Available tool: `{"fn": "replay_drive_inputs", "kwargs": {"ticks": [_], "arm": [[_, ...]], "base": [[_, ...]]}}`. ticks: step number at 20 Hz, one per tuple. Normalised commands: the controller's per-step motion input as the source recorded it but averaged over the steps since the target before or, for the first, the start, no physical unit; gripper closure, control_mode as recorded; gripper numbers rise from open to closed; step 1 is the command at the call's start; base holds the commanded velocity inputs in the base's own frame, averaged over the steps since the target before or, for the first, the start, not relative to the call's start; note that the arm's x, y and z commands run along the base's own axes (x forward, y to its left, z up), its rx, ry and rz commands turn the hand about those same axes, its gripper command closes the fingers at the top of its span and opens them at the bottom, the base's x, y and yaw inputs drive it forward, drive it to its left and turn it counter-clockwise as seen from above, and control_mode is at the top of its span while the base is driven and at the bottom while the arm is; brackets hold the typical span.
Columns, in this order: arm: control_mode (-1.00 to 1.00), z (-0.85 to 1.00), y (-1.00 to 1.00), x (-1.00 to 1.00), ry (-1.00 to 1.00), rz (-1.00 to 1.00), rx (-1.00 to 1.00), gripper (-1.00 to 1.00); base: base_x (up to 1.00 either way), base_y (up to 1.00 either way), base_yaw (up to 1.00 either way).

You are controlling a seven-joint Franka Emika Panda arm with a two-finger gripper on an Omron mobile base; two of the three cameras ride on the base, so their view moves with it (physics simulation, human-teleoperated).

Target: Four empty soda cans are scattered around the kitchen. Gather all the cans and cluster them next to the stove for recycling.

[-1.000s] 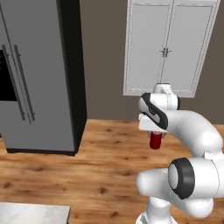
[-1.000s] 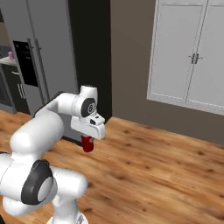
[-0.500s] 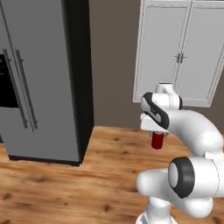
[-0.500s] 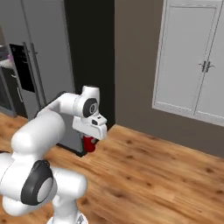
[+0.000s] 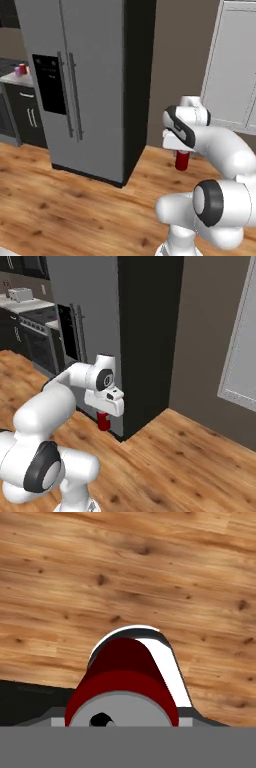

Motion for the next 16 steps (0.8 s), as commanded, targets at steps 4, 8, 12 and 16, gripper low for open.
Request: {"fn": "replay_drive_inputs", "kwargs": {"ticks": [4,8,12,16], "arm": [[1.0,0.0,0.0,0.0,0.0,0.0,0.0,1.0],[1.0,0.0,0.0,0.0,0.0,0.0,0.0,1.0],[1.0,0.0,0.0,0.0,0.0,0.0,0.0,1.0],[1.0,0.0,0.0,0.0,0.0,0.0,0.0,1.0]], "base": [[0.61,0.16,0.31],[0.66,0.18,0.25],[0.68,0.23,0.2],[0.67,0.35,0.1]]}}
